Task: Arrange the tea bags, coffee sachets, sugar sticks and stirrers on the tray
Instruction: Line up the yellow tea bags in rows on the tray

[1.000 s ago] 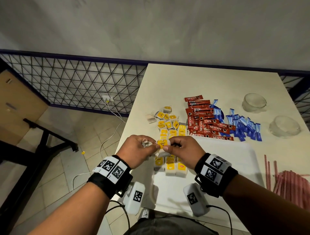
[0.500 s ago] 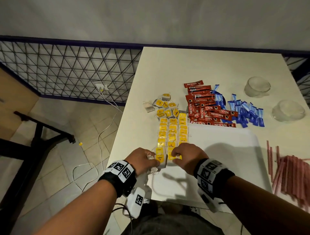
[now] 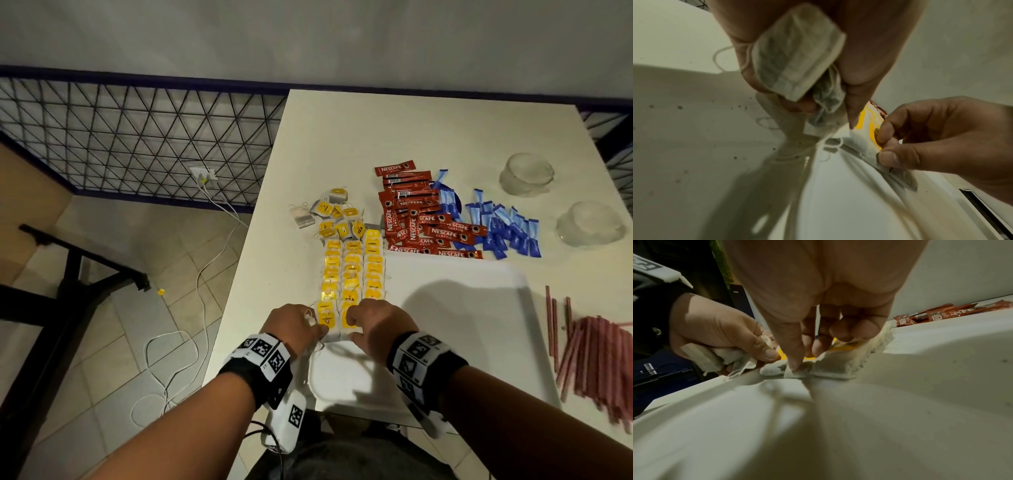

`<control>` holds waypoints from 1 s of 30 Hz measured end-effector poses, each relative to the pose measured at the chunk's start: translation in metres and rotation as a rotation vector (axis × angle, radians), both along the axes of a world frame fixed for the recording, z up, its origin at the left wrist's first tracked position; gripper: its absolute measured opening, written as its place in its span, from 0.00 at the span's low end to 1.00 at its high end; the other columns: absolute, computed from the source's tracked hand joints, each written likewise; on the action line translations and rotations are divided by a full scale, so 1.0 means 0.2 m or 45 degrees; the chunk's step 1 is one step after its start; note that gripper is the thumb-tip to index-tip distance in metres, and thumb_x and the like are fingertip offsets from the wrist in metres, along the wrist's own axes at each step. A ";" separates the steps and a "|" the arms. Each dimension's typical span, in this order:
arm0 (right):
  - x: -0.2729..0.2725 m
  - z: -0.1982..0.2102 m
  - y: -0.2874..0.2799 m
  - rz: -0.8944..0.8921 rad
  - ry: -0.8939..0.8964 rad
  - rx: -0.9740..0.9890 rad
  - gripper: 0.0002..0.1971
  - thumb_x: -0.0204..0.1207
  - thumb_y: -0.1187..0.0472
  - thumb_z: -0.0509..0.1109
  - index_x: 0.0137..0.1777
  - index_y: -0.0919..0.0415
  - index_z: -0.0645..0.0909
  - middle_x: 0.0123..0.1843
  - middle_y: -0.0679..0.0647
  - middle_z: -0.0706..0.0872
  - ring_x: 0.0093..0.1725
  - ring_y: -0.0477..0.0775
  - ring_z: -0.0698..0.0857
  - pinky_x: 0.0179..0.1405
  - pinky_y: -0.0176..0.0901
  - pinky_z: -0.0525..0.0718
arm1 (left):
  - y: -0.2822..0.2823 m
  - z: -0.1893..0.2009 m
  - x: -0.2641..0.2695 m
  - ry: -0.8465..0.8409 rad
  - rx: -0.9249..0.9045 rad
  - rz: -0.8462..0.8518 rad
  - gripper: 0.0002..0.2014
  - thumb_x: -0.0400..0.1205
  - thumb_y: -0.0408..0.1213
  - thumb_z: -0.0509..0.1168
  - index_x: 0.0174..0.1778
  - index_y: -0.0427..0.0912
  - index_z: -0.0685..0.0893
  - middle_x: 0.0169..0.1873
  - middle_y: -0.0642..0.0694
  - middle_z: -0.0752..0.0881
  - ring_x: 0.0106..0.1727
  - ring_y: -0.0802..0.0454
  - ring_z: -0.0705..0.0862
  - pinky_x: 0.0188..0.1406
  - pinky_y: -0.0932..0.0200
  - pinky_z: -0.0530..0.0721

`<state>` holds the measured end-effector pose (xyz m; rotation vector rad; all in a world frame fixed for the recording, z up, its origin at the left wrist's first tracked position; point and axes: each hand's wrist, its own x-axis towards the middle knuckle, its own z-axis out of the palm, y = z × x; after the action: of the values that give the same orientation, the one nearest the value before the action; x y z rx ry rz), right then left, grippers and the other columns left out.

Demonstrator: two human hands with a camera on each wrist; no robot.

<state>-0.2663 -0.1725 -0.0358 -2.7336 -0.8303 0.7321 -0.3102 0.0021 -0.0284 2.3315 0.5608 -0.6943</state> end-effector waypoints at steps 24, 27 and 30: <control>0.01 0.20 0.05 -0.409 0.404 0.720 0.07 0.73 0.44 0.73 0.46 0.44 0.83 0.43 0.41 0.86 0.46 0.41 0.83 0.51 0.38 0.81 | 0.07 0.13 -0.05 -0.114 -1.038 0.543 0.32 0.76 0.57 0.70 0.49 0.23 0.79 0.29 0.23 0.78 0.13 0.51 0.64 0.14 0.69 0.61; 0.01 0.23 0.07 -0.409 0.492 0.774 0.11 0.71 0.50 0.77 0.51 0.43 0.82 0.46 0.41 0.85 0.41 0.37 0.80 0.50 0.35 0.80 | 0.01 0.18 -0.02 -0.121 -1.165 0.648 0.22 0.83 0.52 0.63 0.49 0.31 0.77 0.25 0.34 0.79 0.11 0.52 0.70 0.10 0.71 0.62; 0.03 0.23 0.04 -0.434 0.424 0.736 0.09 0.73 0.54 0.76 0.51 0.44 0.82 0.40 0.42 0.80 0.37 0.37 0.77 0.44 0.34 0.77 | -0.02 0.20 0.00 -0.151 -1.198 0.753 0.18 0.84 0.52 0.63 0.44 0.38 0.77 0.33 0.31 0.81 0.19 0.47 0.77 0.10 0.71 0.64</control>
<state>-0.2603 -0.1648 0.0110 -2.0845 -0.4017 0.7089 -0.3099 -0.0018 0.0119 1.2342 0.6415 -0.3932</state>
